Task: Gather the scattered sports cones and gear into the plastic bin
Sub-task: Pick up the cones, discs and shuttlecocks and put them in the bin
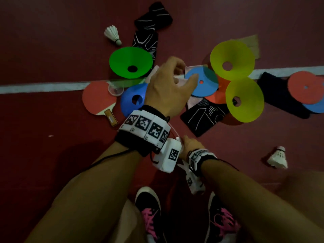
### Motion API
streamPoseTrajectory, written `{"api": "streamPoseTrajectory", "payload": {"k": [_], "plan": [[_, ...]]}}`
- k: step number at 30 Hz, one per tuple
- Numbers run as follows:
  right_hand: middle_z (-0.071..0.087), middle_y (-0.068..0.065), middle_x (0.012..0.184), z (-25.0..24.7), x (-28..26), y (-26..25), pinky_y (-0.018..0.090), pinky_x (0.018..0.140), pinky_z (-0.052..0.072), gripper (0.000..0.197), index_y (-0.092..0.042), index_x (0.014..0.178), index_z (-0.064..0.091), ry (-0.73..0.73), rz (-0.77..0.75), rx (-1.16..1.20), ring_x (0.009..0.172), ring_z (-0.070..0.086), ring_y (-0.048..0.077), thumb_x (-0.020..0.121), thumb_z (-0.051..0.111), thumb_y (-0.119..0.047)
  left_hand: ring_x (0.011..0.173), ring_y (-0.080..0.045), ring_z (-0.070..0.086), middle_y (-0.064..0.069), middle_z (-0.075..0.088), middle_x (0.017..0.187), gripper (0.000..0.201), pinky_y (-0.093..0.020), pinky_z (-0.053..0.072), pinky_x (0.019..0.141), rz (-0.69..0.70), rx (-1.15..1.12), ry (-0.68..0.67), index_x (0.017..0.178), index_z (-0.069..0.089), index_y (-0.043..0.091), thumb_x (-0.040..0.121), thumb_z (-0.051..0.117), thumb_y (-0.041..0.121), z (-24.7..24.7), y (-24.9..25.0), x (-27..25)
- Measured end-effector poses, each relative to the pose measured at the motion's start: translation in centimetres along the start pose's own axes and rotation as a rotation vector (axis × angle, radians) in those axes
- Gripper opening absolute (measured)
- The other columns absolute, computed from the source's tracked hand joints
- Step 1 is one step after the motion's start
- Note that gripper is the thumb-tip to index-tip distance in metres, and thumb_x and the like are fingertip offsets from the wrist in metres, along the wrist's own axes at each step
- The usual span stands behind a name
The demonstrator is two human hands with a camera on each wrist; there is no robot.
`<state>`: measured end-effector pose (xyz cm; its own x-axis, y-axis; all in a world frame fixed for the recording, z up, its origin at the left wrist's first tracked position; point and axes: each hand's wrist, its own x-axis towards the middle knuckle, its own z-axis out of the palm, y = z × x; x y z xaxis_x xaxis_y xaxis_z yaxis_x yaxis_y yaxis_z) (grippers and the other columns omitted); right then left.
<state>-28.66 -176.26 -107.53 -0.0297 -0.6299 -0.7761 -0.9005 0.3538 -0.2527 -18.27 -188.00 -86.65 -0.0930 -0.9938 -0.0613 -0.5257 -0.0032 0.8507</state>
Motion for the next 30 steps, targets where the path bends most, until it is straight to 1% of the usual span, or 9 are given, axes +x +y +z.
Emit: {"api": "streamPoseTrajectory", "payload": {"k": [6, 11, 13, 15, 19, 22, 24, 27, 30], "plan": [[0.060, 0.003, 0.103, -4.8, -1.1, 1.3, 0.030, 0.070, 0.048, 0.055, -0.020, 0.112, 0.052, 0.072, 0.116, 0.157, 0.096, 0.062, 0.026, 0.071, 0.077, -0.046, 0.091, -0.015, 0.057, 0.001, 0.062, 0.104, 0.039, -0.033, 0.050, 0.074, 0.186, 0.182, -0.049, 0.110, 0.058, 0.018, 0.082, 0.065, 0.043, 1.5, -0.3, 0.6], [0.054, -0.002, 0.074, -15.9, -2.3, -0.6, 0.026, 0.054, 0.038, 0.027, -0.020, 0.080, 0.055, 0.163, -0.148, 0.388, 0.077, 0.055, 0.022, 0.077, 0.074, -0.039, 0.105, -0.024, 0.053, -0.004, 0.057, 0.113, 0.047, -0.037, 0.046, 0.087, 0.195, 0.264, -0.178, 0.120, 0.053, 0.019, 0.079, 0.062, 0.040, 2.7, -0.2, 1.8], [0.065, 0.003, 0.086, -20.0, -3.6, -1.6, 0.031, 0.062, 0.049, 0.038, -0.018, 0.093, 0.064, 0.272, -0.243, 0.501, 0.080, 0.061, 0.022, 0.068, 0.074, -0.044, 0.110, -0.023, 0.052, -0.006, 0.054, 0.120, 0.055, -0.038, 0.045, 0.093, 0.092, 0.237, -0.247, 0.127, 0.049, 0.021, 0.078, 0.062, 0.043, 3.0, -0.3, 2.7], [0.068, 0.005, 0.095, -22.8, -4.8, -2.2, 0.031, 0.059, 0.050, 0.052, -0.015, 0.112, 0.063, 0.392, -0.296, 0.579, 0.079, 0.064, 0.020, 0.069, 0.078, -0.041, 0.110, -0.019, 0.054, -0.003, 0.052, 0.124, 0.065, -0.037, 0.048, 0.093, -0.024, 0.049, -0.291, 0.130, 0.046, 0.023, 0.073, 0.064, 0.048, 3.0, 0.1, 3.6], [0.067, 0.006, 0.099, -24.2, -6.3, -2.5, 0.029, 0.054, 0.051, 0.055, -0.014, 0.111, 0.060, 0.434, -0.415, 0.815, 0.081, 0.067, 0.017, 0.065, 0.085, -0.031, 0.101, 0.003, 0.061, 0.004, 0.060, 0.119, 0.075, -0.019, 0.053, 0.081, -0.031, -0.318, -0.415, 0.131, 0.043, 0.029, 0.063, 0.073, 0.039, 2.5, 0.5, 4.3], [0.069, 0.018, 0.106, -22.4, -5.7, -2.5, 0.041, 0.068, 0.057, 0.046, -0.008, 0.106, 0.059, 0.374, -0.430, 1.136, 0.088, 0.069, 0.028, 0.068, 0.085, -0.009, 0.098, -0.004, 0.065, 0.006, 0.061, 0.114, 0.062, -0.017, 0.053, 0.076, 0.007, -0.253, -0.510, 0.122, 0.047, 0.032, 0.068, 0.075, 0.019, 2.9, -0.5, 4.6], [0.071, 0.019, 0.097, -21.6, -4.8, -3.6, 0.043, 0.075, 0.055, 0.035, -0.006, 0.097, 0.064, 0.415, -0.433, 1.178, 0.084, 0.067, 0.025, 0.070, 0.083, -0.017, 0.088, -0.008, 0.064, 0.010, 0.062, 0.101, 0.050, -0.013, 0.045, 0.068, 0.037, -0.012, -0.449, 0.112, 0.051, 0.032, 0.071, 0.075, 0.016, 2.9, -1.1, 5.2], [0.069, 0.016, 0.086, -21.7, -2.4, -5.3, 0.039, 0.073, 0.049, 0.034, -0.019, 0.076, 0.066, 0.525, -0.381, 1.113, 0.081, 0.065, 0.029, 0.073, 0.060, -0.052, 0.086, -0.020, 0.062, 0.004, 0.063, 0.098, 0.044, -0.032, 0.051, 0.073, 0.063, 0.164, -0.282, 0.110, 0.053, 0.030, 0.070, 0.069, 0.019, 2.8, -1.6, 6.6], [0.063, 0.014, 0.076, -21.0, 0.5, -4.6, 0.039, 0.066, 0.041, 0.034, -0.018, 0.065, 0.058, 0.532, -0.276, 0.900, 0.073, 0.057, 0.029, 0.071, 0.051, -0.050, 0.085, -0.023, 0.060, 0.004, 0.062, 0.097, 0.045, -0.036, 0.052, 0.075, 0.067, 0.160, -0.179, 0.109, 0.052, 0.027, 0.069, 0.072, 0.025, 2.7, -1.6, 7.4]]}}
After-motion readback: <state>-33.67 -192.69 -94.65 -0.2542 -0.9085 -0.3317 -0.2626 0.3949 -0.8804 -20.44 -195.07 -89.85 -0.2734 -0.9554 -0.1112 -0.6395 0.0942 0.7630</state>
